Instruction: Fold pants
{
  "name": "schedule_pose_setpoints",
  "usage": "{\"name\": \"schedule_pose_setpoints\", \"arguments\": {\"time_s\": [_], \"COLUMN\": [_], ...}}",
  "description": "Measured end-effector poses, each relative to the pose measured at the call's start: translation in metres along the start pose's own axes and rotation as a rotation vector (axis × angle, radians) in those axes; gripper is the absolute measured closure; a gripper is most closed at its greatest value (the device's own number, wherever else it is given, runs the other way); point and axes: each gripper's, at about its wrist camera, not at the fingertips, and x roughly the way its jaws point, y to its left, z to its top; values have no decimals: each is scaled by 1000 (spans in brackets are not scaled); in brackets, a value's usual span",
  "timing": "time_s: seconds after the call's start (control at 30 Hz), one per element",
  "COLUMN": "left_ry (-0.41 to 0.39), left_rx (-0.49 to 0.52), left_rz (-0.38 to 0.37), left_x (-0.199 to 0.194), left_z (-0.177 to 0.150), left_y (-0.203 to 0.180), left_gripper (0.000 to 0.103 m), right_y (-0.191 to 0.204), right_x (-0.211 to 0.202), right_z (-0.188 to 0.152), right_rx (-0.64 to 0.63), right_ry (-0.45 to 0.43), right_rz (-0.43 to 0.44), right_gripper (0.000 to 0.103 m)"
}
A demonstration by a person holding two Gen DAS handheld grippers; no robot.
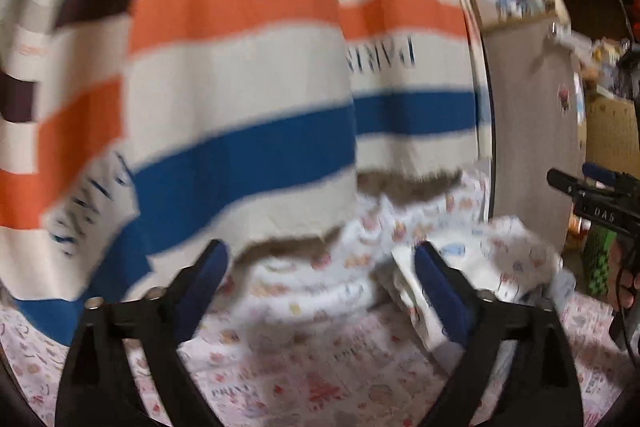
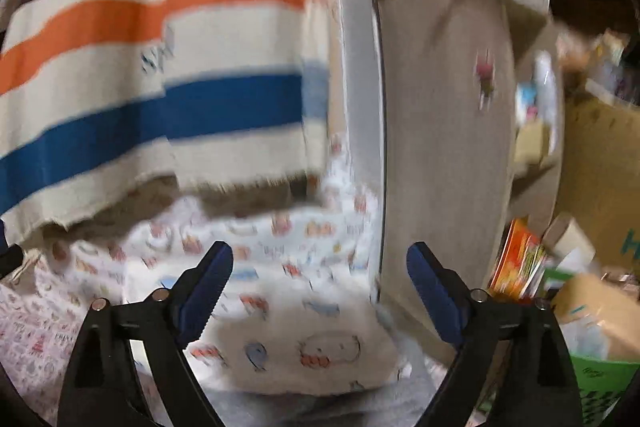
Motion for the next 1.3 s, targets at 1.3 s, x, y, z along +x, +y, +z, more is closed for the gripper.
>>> {"name": "schedule_pose_setpoints", "arguments": {"time_s": [1.3], "left_ry": [120], "left_rx": [-107], "left_rz": [61], "left_x": [0], "left_z": [-125], "left_y": [32], "left_gripper": [0], "right_y": [78], "right_x": [4], "right_z": [-109], "right_rx": [-84], "right_ry": [119], "right_rz": [155], "right_gripper": [1]}}
